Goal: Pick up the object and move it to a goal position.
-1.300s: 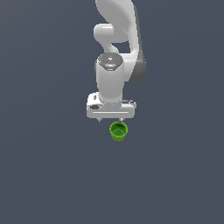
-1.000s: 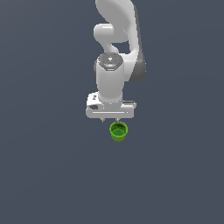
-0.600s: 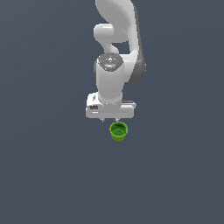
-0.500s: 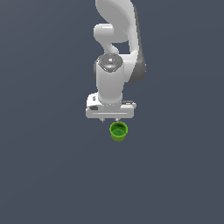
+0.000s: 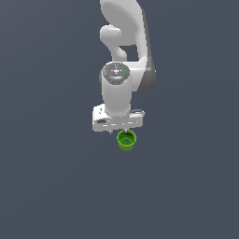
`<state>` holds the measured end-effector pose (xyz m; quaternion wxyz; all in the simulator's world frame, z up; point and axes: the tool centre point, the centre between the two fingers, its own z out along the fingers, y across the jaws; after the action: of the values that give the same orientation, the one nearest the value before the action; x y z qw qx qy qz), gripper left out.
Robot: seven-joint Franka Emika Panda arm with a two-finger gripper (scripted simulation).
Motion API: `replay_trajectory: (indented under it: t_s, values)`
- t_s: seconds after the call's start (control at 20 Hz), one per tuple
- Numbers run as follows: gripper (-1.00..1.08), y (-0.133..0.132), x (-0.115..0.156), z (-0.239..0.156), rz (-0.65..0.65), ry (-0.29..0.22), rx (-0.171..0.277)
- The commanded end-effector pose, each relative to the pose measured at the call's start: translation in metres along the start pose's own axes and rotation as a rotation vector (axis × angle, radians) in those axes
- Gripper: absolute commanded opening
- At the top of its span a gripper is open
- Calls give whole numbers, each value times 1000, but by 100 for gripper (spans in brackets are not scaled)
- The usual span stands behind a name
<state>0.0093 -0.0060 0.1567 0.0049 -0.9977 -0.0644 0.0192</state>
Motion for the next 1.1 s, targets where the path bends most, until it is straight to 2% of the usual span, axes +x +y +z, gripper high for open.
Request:
replay_trajectory:
  t_s: [0.0,0.5,1.05]
  values:
    - [28,-1,3,3,-46,-13,13]
    - [28,-6,15,20,-276,-65,92]
    - [28,-12,26,36,-532,-91,209]
